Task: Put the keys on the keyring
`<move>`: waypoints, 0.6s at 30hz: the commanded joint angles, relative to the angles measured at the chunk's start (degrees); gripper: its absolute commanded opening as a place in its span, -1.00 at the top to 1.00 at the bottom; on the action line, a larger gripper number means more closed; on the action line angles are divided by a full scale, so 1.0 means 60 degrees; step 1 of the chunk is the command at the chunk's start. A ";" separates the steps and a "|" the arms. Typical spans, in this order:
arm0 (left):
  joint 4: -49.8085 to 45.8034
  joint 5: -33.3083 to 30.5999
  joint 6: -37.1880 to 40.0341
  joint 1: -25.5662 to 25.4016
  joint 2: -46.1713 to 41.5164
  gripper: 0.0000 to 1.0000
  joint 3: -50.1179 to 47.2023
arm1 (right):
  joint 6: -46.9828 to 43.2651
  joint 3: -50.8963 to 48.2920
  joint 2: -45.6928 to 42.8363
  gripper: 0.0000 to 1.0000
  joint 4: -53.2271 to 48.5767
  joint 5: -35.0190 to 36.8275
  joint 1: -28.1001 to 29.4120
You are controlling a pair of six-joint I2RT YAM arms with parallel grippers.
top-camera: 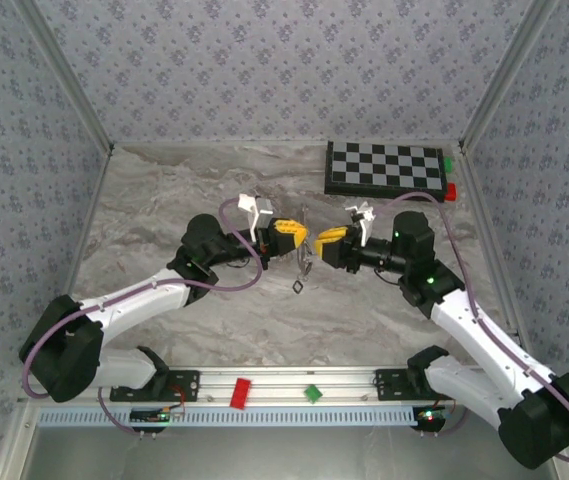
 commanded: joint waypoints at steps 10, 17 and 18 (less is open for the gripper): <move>0.0904 -0.0164 -0.0310 -0.0048 -0.0215 1.00 -0.0003 | 0.1722 -0.0738 0.0251 0.45 0.4195 -0.0203 0.0031; 0.0905 -0.0178 -0.0311 -0.0041 -0.0235 1.00 -0.0003 | 0.1606 -0.0471 0.0588 0.56 0.3964 -0.0476 0.0212; 0.0903 -0.0206 -0.0310 -0.0053 -0.0240 1.00 -0.0015 | 0.1557 -0.0442 0.0619 0.55 0.3897 -0.0476 0.0242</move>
